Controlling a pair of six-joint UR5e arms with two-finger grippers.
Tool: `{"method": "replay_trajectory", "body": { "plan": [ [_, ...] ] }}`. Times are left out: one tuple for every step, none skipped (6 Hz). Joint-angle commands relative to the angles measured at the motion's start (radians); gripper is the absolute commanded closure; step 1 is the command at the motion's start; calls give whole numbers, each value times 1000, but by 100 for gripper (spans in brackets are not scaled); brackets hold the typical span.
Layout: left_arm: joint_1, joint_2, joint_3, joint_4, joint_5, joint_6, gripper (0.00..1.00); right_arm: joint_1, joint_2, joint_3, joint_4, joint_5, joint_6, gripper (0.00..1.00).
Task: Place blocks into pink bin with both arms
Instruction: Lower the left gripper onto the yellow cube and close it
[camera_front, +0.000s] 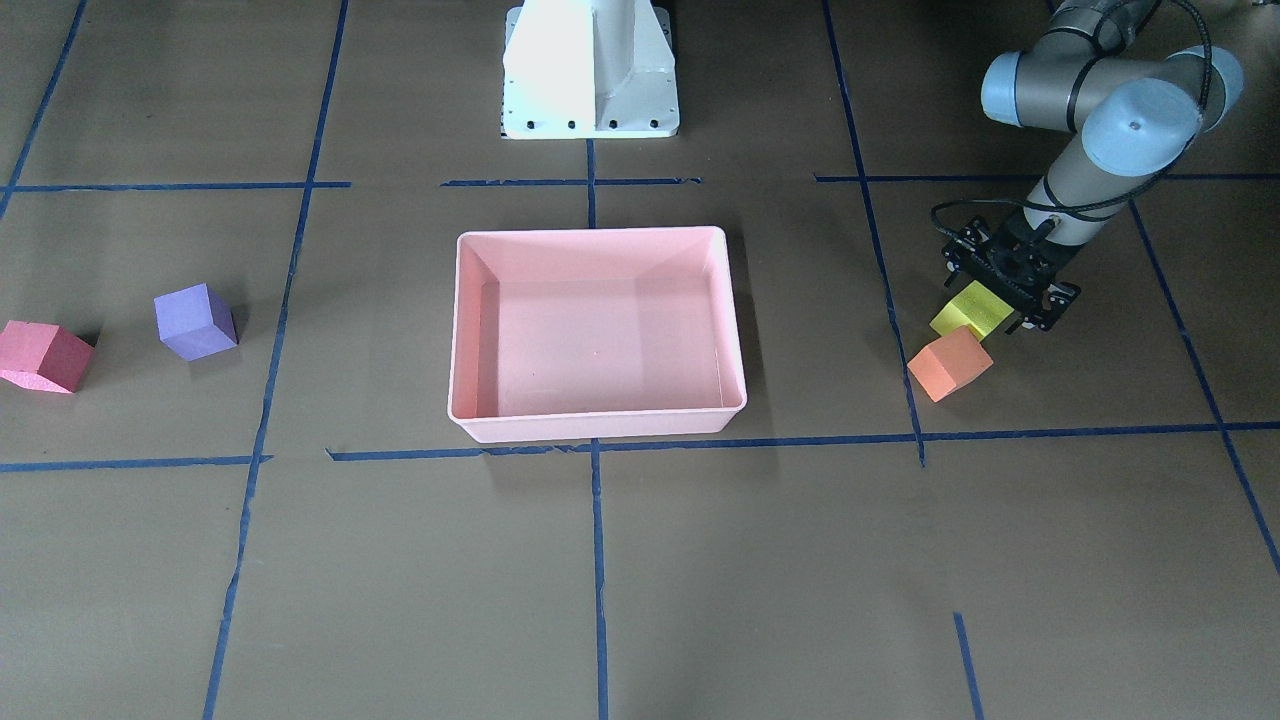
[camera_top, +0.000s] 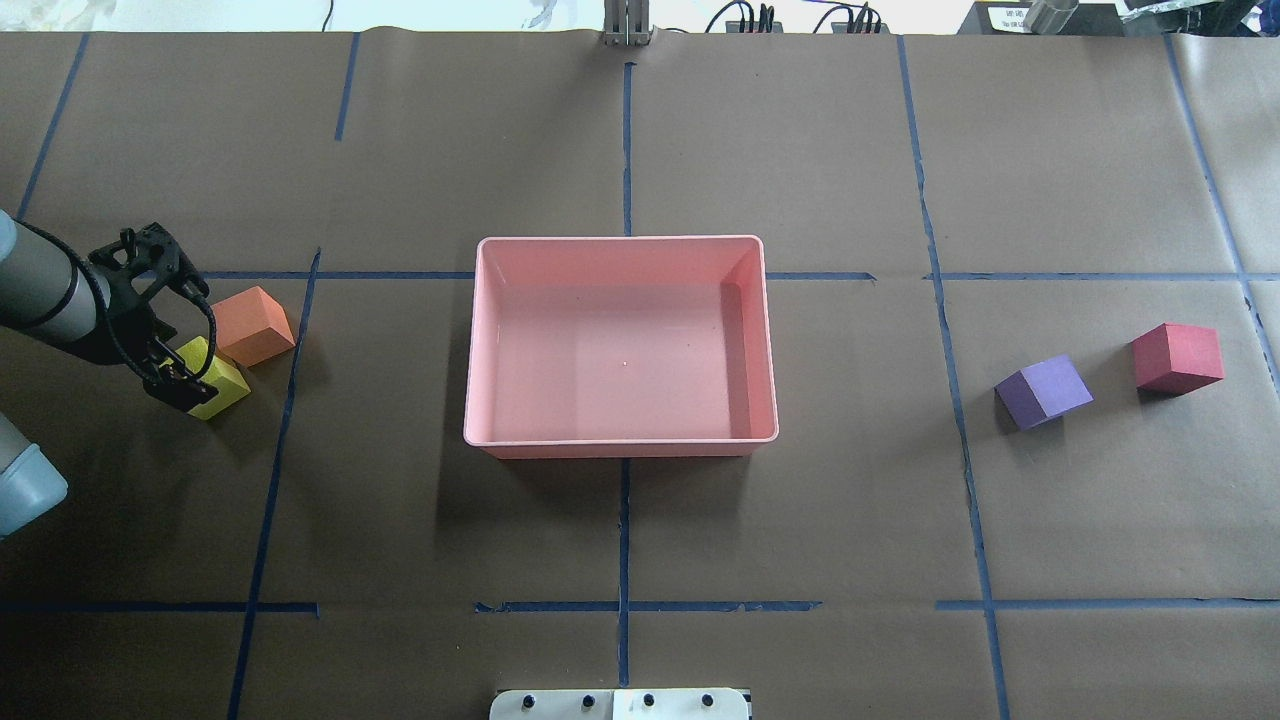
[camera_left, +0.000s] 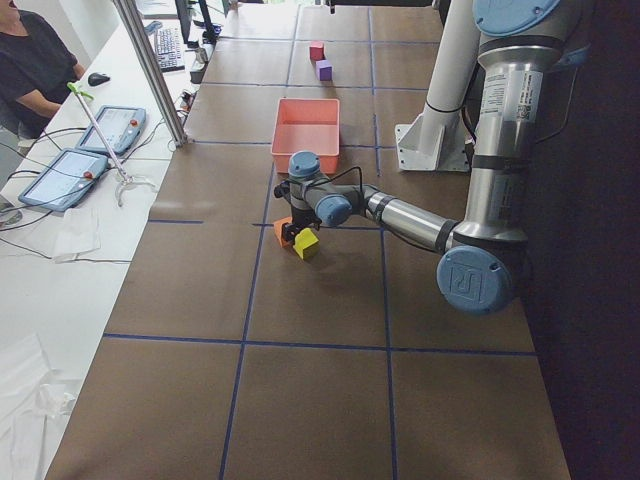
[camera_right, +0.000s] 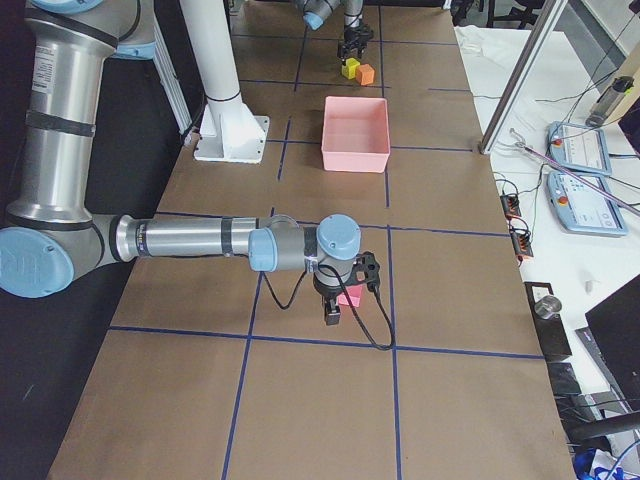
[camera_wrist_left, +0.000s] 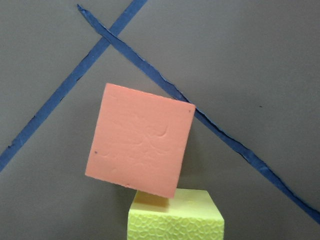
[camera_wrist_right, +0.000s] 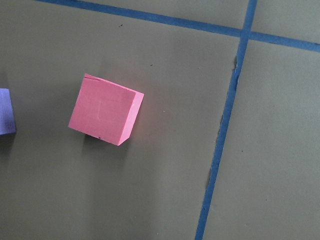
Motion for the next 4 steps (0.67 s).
{"method": "replay_trajectory", "body": {
  "plan": [
    [21, -1, 21, -4, -2, 0, 0, 0, 0, 0, 0, 0, 0, 0],
    [38, -1, 30, -2, -7, -3, 1, -5, 0, 0, -2, 0, 1, 0],
    [46, -10, 43, -2, -8, -6, 17, -18, 0, 2, 2, 2, 1, 0],
    [46, -11, 27, -2, -10, -11, 43, -55, 1, 3, 67, 2, 8, 0]
  ]
}}
